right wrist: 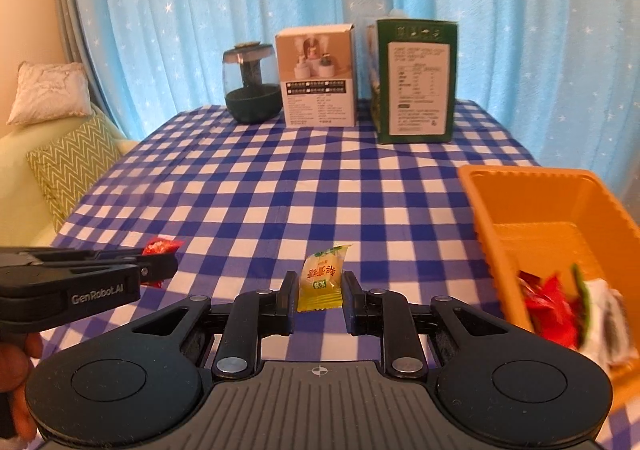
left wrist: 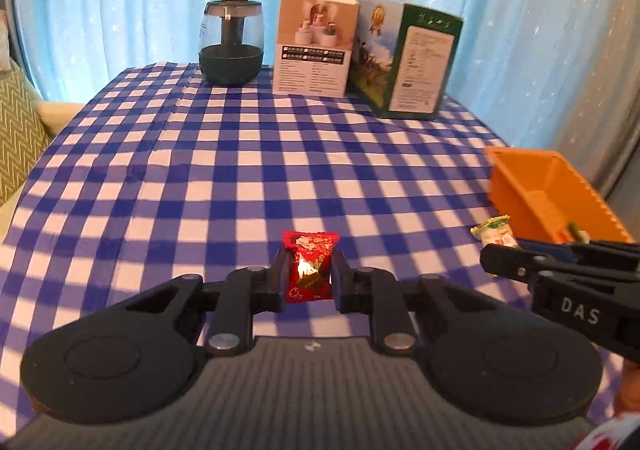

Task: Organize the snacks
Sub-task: 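Carry both candies over the orange tray with both tools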

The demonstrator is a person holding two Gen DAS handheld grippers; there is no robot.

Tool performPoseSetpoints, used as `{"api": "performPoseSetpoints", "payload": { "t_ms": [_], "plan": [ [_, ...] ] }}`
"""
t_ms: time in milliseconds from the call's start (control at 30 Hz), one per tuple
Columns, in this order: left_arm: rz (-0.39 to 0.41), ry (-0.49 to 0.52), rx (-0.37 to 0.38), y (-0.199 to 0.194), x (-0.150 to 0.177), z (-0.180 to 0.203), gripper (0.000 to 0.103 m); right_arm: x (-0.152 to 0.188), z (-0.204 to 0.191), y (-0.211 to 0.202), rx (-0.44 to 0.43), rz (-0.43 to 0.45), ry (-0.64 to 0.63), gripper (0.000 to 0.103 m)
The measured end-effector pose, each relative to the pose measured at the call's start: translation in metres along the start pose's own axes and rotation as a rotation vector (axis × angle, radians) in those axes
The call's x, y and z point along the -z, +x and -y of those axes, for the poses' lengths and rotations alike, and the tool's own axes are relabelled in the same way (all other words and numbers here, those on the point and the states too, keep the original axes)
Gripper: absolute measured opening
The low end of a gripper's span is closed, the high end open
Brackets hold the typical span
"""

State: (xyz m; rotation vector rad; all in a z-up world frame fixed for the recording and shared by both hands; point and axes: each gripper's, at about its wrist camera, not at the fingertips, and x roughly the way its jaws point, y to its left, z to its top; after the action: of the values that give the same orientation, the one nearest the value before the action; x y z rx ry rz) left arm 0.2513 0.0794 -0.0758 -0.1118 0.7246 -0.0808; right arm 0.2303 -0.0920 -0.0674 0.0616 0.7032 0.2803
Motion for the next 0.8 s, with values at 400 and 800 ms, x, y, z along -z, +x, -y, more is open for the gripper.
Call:
{"api": "performPoseSetpoints", "payload": {
  "t_ms": [400, 800],
  "plan": [
    [-0.009, -0.004, 0.079, -0.074, 0.028, 0.066, 0.019, 0.016, 0.029, -0.088, 0.026, 0.029, 0.085, 0.023],
    [-0.012, 0.037, 0.097, -0.106, 0.048, 0.116, 0.019, 0.039, 0.069, -0.141, 0.062, 0.032, 0.153, 0.023]
  ]
}}
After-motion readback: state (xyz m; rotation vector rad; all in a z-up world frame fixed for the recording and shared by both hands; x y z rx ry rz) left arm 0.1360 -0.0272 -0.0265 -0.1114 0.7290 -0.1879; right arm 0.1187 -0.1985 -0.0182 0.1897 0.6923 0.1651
